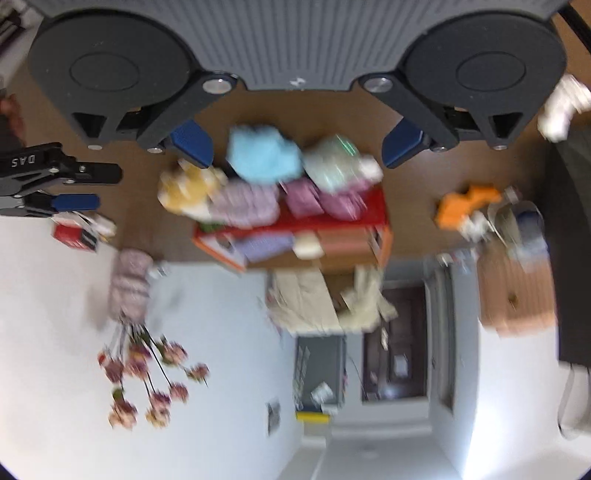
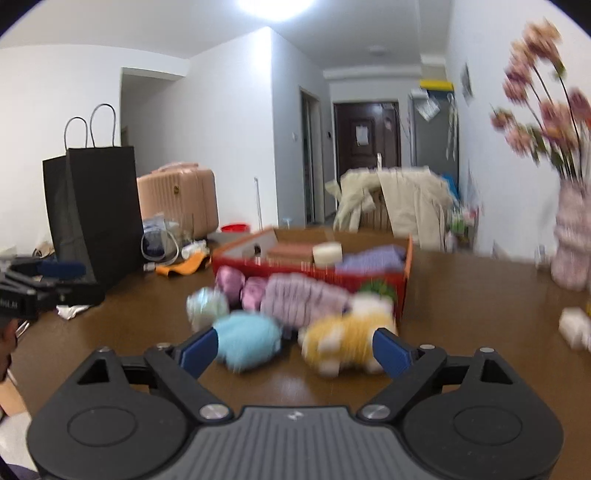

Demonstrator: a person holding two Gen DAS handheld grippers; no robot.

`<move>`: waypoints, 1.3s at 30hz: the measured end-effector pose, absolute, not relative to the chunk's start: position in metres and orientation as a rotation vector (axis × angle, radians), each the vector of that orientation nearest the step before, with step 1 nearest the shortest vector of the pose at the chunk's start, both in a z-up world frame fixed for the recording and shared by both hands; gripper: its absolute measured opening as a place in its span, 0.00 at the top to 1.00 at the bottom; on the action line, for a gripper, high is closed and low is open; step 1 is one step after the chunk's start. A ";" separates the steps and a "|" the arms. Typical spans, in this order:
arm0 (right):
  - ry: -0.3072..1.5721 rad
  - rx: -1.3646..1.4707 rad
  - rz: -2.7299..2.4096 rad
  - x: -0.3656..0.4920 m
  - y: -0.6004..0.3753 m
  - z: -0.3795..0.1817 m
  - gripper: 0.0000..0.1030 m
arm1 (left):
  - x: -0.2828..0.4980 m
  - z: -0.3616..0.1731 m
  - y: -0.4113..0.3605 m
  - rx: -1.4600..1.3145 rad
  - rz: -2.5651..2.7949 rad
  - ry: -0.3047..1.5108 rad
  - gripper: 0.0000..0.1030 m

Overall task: Organize soft objects
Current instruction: 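Move both grippers back over the plush toys on the table, then close both grippers on the yellow-and-white plush sheep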

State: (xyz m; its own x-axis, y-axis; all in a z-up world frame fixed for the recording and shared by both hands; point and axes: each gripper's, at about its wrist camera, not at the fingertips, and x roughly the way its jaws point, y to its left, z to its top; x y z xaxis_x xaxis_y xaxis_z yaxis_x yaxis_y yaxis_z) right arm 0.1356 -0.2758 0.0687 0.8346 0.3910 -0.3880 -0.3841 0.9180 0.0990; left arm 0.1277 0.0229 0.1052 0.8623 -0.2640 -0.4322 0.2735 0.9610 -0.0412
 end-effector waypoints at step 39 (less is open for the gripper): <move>0.653 0.492 0.357 0.234 -0.353 0.003 0.49 | 0.265 0.022 -0.101 -0.269 -0.622 0.824 0.52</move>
